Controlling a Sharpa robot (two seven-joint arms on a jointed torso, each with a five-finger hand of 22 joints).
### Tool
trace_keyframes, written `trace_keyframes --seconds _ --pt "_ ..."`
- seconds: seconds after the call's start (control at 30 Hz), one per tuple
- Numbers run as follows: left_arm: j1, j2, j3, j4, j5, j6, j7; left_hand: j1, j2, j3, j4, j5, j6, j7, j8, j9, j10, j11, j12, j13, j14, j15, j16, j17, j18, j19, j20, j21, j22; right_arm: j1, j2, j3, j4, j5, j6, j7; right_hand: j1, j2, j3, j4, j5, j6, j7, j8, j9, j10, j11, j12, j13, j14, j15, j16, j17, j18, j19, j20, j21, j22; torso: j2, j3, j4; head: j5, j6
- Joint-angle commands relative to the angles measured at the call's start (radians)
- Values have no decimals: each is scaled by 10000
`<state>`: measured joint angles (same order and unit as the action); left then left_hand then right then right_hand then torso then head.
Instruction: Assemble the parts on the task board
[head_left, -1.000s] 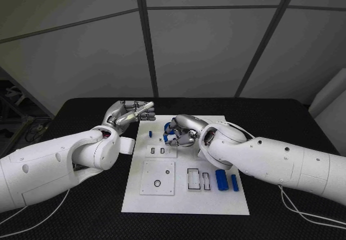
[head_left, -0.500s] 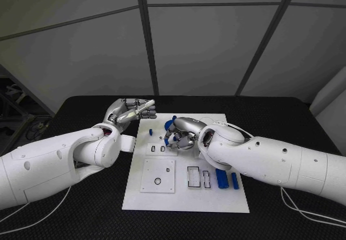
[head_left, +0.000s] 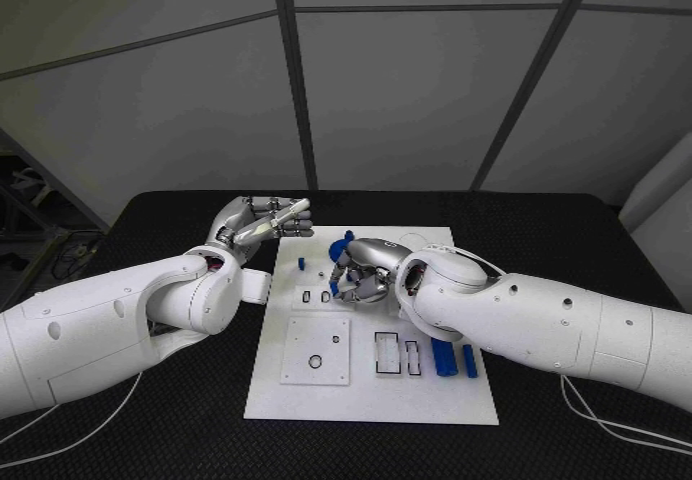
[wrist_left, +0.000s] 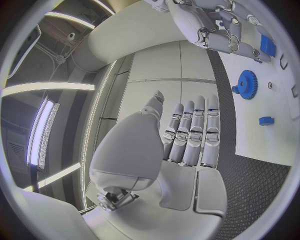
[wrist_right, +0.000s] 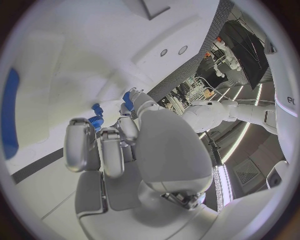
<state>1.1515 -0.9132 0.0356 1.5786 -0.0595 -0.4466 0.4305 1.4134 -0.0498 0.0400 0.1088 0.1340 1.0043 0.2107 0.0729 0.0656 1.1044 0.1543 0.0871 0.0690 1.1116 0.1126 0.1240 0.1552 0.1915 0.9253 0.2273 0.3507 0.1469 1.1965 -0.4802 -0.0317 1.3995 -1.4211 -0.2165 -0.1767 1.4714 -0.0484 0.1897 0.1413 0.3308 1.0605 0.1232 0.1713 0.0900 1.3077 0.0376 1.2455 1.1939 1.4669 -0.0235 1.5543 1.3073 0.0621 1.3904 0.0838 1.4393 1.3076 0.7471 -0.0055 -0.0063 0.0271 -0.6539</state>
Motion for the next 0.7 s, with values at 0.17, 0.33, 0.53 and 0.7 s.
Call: trace_keyframes --seconds 0.17,0.33,0.53,0.7 --pt "13 11 6 4 -69 118 34 6 112 -22 -59 -36 73 11 -62 -6 29 27 -10 -2 64 28 -58 9 -97 -58 -22 -60 -15 -7 58 -12 -27 -102 349 -49 -64 30 53 16 26 62 -9 57 120 -17 24 -57 -10 971 -34 38 2345 -42 10 10 11 9 2 -2 8 8 -11" --pt "13 9 6 4 -69 119 32 6 112 -22 -59 -36 73 11 -62 -6 29 27 -10 -2 64 28 -58 9 -97 -58 -22 -60 -15 -15 77 -18 -73 -103 444 -71 -88 18 54 23 17 57 -7 56 120 -27 26 -69 -20 969 -32 34 2336 -40 3 12 6 0 -4 -4 10 -2 -10" --pt "13 6 6 3 -69 113 17 13 116 -22 -70 -38 73 11 -64 -6 28 28 -19 -4 63 30 -70 14 -97 -63 -21 -63 -17 -19 94 -22 -97 -109 588 -122 -147 -38 62 28 -6 -2 11 31 112 -73 38 -116 -61 967 -23 31 2332 -37 -10 19 -4 -13 2 -3 0 7 -16" --pt "13 -2 6 6 -69 105 11 13 116 -22 -70 -38 73 11 -64 -6 28 28 -19 -4 63 30 -70 14 -97 -63 -21 -63 -17 -20 100 -25 -119 -132 715 -162 -265 -159 73 50 -19 -170 74 -55 78 -287 87 -355 -295 957 13 12 2290 -24 -63 43 -45 -80 -1 -6 3 -7 -22"
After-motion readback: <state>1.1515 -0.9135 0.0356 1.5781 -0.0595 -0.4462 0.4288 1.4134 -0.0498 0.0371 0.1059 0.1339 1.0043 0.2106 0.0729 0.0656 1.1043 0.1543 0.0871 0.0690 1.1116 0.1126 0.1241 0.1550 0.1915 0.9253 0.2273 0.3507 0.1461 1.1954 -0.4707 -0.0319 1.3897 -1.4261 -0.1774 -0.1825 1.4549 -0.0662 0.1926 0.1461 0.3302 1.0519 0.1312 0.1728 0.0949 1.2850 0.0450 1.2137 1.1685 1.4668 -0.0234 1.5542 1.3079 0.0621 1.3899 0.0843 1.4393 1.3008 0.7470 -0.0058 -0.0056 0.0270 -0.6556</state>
